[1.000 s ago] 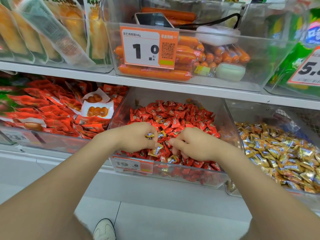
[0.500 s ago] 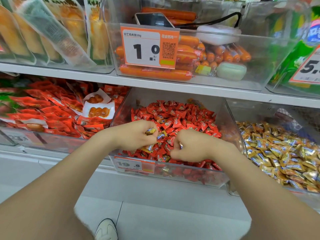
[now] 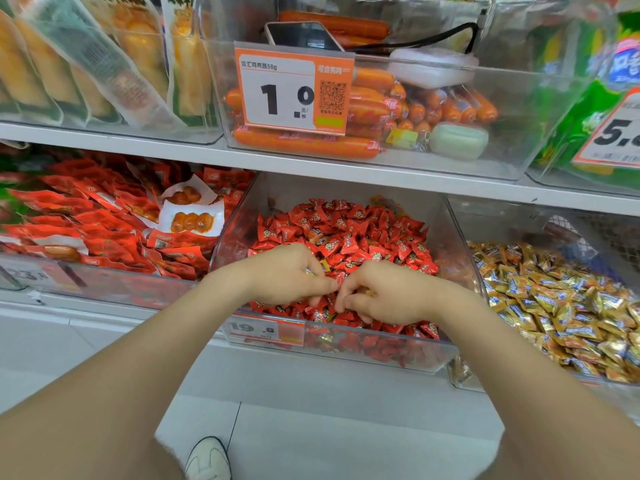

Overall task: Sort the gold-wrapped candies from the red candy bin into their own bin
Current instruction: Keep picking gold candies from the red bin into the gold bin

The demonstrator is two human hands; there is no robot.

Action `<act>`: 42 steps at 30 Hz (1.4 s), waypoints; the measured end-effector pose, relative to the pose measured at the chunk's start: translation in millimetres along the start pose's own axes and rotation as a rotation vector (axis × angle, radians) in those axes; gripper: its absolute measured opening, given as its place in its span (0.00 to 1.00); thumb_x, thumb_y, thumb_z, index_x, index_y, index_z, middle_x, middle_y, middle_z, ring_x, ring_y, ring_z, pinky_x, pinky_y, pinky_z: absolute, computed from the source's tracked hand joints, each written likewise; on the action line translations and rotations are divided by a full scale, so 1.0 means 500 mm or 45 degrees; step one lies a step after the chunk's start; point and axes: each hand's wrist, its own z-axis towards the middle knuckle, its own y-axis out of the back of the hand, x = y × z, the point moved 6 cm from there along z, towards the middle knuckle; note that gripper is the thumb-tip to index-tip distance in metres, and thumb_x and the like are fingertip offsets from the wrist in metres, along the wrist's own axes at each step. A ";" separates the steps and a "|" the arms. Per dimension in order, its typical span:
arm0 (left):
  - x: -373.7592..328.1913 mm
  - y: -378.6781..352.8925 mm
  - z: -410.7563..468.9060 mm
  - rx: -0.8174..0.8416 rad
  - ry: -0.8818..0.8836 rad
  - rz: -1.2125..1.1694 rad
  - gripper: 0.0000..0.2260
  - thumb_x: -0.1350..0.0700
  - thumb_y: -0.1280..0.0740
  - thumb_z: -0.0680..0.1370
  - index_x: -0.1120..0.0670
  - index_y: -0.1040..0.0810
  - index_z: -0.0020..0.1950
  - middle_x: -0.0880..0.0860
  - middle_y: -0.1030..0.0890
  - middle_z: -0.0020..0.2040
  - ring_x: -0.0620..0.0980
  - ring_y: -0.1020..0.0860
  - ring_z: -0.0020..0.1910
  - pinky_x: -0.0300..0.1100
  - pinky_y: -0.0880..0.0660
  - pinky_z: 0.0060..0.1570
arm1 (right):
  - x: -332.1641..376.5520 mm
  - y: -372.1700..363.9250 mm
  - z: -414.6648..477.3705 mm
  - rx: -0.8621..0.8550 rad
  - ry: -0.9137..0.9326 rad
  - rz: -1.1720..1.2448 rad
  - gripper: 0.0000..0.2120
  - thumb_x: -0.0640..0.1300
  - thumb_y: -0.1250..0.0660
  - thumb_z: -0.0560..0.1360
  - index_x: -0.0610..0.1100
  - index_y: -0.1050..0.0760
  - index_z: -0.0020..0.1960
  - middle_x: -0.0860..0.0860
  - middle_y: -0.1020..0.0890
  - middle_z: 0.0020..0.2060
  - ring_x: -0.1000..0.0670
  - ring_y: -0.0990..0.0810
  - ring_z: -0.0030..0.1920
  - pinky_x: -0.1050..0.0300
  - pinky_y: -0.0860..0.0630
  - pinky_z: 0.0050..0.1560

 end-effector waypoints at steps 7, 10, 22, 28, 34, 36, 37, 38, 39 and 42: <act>0.000 -0.037 0.032 0.020 -0.105 0.327 0.05 0.51 0.26 0.78 0.44 0.11 0.49 0.35 0.15 0.40 0.36 0.19 0.42 0.42 0.20 0.50 | -0.020 -0.005 0.001 -0.103 -0.010 -0.085 0.04 0.53 0.25 0.76 0.55 0.12 0.46 0.59 0.13 0.39 0.56 0.16 0.42 0.50 0.18 0.49; -0.002 -0.037 0.036 -0.082 -0.021 0.545 0.07 0.41 0.23 0.73 0.43 0.11 0.45 0.39 0.22 0.28 0.42 0.23 0.37 0.45 0.22 0.41 | 0.003 -0.013 0.013 -0.202 0.036 -0.278 0.06 0.58 0.25 0.74 0.59 0.12 0.48 0.60 0.15 0.37 0.56 0.19 0.40 0.53 0.20 0.43; 0.012 -0.035 0.041 -0.098 -0.051 0.827 0.12 0.47 0.21 0.72 0.41 0.14 0.54 0.45 0.20 0.44 0.51 0.21 0.47 0.41 0.32 0.34 | 0.018 -0.038 0.052 0.064 0.059 -0.445 0.15 0.62 0.25 0.75 0.59 0.15 0.60 0.56 0.22 0.38 0.56 0.26 0.39 0.57 0.31 0.36; 0.008 -0.029 0.034 -0.065 -0.042 0.651 0.07 0.45 0.28 0.70 0.48 0.17 0.39 0.48 0.20 0.35 0.51 0.21 0.38 0.47 0.24 0.35 | 0.023 -0.037 0.046 -0.041 0.119 -0.351 0.01 0.50 0.25 0.73 0.55 0.14 0.45 0.56 0.16 0.37 0.52 0.20 0.40 0.54 0.23 0.40; 0.016 0.028 0.011 -0.252 0.050 0.513 0.19 0.41 0.36 0.74 0.56 0.27 0.33 0.51 0.29 0.25 0.51 0.29 0.28 0.47 0.27 0.34 | -0.018 0.003 0.015 -0.190 0.051 -0.256 0.15 0.64 0.30 0.76 0.54 0.15 0.42 0.54 0.16 0.33 0.56 0.22 0.38 0.51 0.21 0.45; 0.020 0.028 0.008 -0.245 0.077 0.489 0.19 0.44 0.35 0.76 0.58 0.25 0.33 0.52 0.29 0.24 0.51 0.28 0.28 0.48 0.25 0.35 | -0.010 0.004 0.005 -0.230 0.042 -0.255 0.23 0.68 0.35 0.78 0.49 0.18 0.39 0.50 0.19 0.29 0.52 0.24 0.34 0.47 0.20 0.43; 0.019 0.027 0.007 -0.226 0.071 0.459 0.18 0.45 0.35 0.76 0.57 0.22 0.34 0.52 0.26 0.25 0.51 0.27 0.28 0.49 0.23 0.36 | -0.002 0.009 -0.001 -0.263 0.041 -0.209 0.27 0.68 0.36 0.79 0.46 0.20 0.37 0.49 0.22 0.27 0.50 0.26 0.31 0.47 0.21 0.39; 0.016 0.025 0.007 -0.201 0.050 0.431 0.14 0.48 0.33 0.76 0.54 0.18 0.36 0.52 0.22 0.27 0.48 0.25 0.29 0.48 0.22 0.37 | 0.006 0.017 -0.006 -0.292 0.027 -0.149 0.29 0.67 0.37 0.81 0.43 0.22 0.36 0.48 0.25 0.25 0.49 0.28 0.28 0.49 0.23 0.36; 0.014 0.025 0.005 -0.181 0.030 0.398 0.10 0.50 0.32 0.76 0.51 0.15 0.39 0.49 0.19 0.30 0.44 0.23 0.31 0.44 0.22 0.38 | 0.014 0.026 -0.011 -0.306 0.012 -0.108 0.30 0.65 0.39 0.82 0.41 0.23 0.35 0.49 0.26 0.23 0.49 0.29 0.26 0.51 0.26 0.34; 0.006 0.019 -0.001 -0.095 -0.052 0.347 0.09 0.57 0.31 0.77 0.46 0.12 0.49 0.43 0.17 0.35 0.36 0.23 0.30 0.29 0.31 0.32 | 0.018 0.034 -0.017 -0.256 -0.008 -0.042 0.27 0.58 0.39 0.85 0.42 0.19 0.37 0.53 0.20 0.25 0.53 0.22 0.25 0.63 0.27 0.30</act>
